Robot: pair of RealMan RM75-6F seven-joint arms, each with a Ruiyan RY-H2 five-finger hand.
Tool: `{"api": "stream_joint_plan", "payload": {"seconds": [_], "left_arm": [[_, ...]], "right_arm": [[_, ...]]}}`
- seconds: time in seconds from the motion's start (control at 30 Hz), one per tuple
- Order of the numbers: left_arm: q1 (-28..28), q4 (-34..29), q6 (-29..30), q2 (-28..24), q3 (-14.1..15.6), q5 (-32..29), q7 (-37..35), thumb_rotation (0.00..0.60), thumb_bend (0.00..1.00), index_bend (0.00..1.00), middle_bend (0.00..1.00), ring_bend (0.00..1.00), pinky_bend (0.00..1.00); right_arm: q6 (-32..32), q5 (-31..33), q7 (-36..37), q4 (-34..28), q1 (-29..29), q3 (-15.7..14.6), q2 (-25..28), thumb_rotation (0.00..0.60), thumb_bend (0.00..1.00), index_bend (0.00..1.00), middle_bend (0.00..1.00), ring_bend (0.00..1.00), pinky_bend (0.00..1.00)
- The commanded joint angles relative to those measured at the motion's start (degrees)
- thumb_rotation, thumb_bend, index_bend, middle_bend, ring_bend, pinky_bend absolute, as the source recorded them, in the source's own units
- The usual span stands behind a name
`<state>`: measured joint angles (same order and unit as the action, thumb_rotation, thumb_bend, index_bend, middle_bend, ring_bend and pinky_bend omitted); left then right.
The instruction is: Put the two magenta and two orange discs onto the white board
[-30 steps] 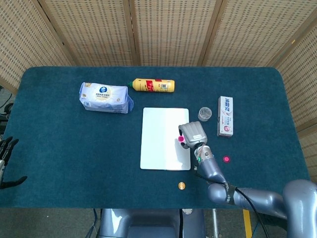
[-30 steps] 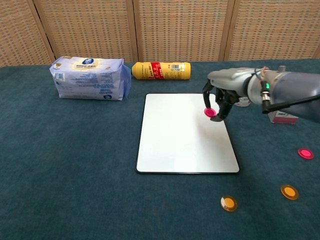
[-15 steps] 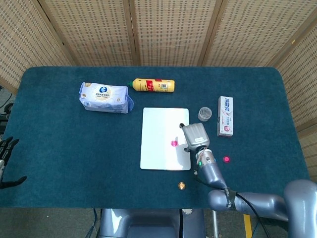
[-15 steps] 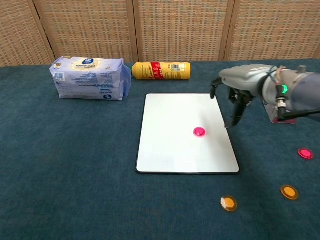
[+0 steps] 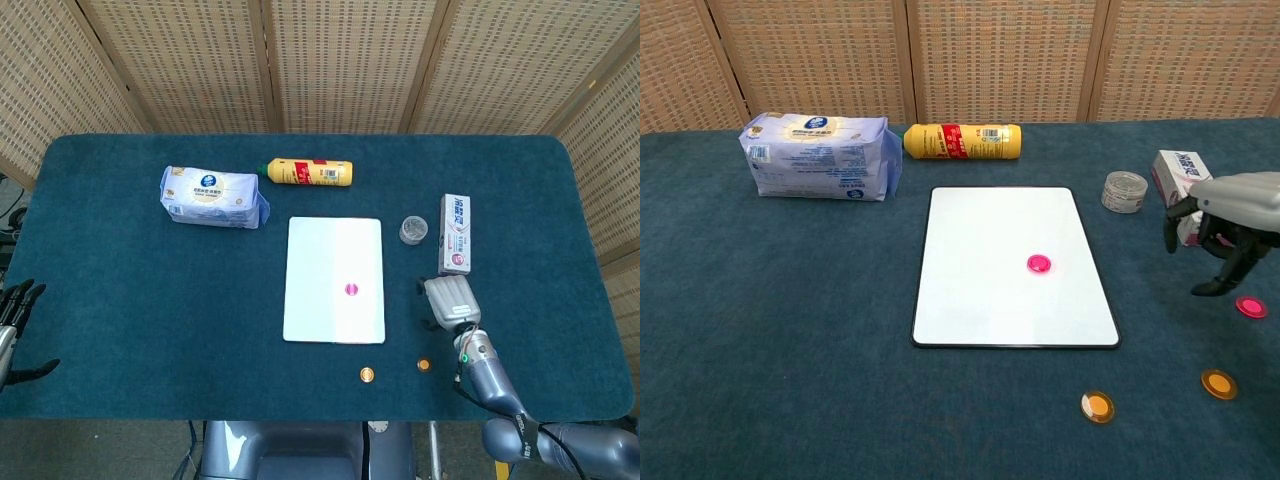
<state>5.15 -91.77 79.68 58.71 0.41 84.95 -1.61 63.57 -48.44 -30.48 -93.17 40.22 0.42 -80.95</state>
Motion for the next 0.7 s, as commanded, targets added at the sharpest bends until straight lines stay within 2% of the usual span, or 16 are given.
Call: {"api": "stream_joint_plan", "payload": {"seconds": [0.03,0.33,0.7], "left_arm": [[0.1,-0.01,-0.28,0.09,0.01,-0.2,0.23,0.6,0.0,0.0,0.0,0.0,0.0],[0.27,-0.11,-0.65,0.24,-0.05,-0.58,0.76,0.6,0.0,0.0,0.0,0.0,0.0],[0.34,-0.09,-0.73,0.3,-0.07,-0.69,0.78,0.6,0.0,0.0,0.0,0.0,0.0]], "right_arm": [[-0.9,-2.37,1.94,2.12,-1.94,-1.43,-0.03,0.6,0.24,0.4,0.85,0.87,1.0],[-2.07,-5.76,3.9,8.87,-4.67,-2.33,-2.06,0.6,0.24,0.41,0.85,0.87,1.0],[-3.24,-8.62,4.68,11.74,-6.58,-2.28,-2.68,0.6,0.26,0.41,0.85,0.87,1.0]]}}
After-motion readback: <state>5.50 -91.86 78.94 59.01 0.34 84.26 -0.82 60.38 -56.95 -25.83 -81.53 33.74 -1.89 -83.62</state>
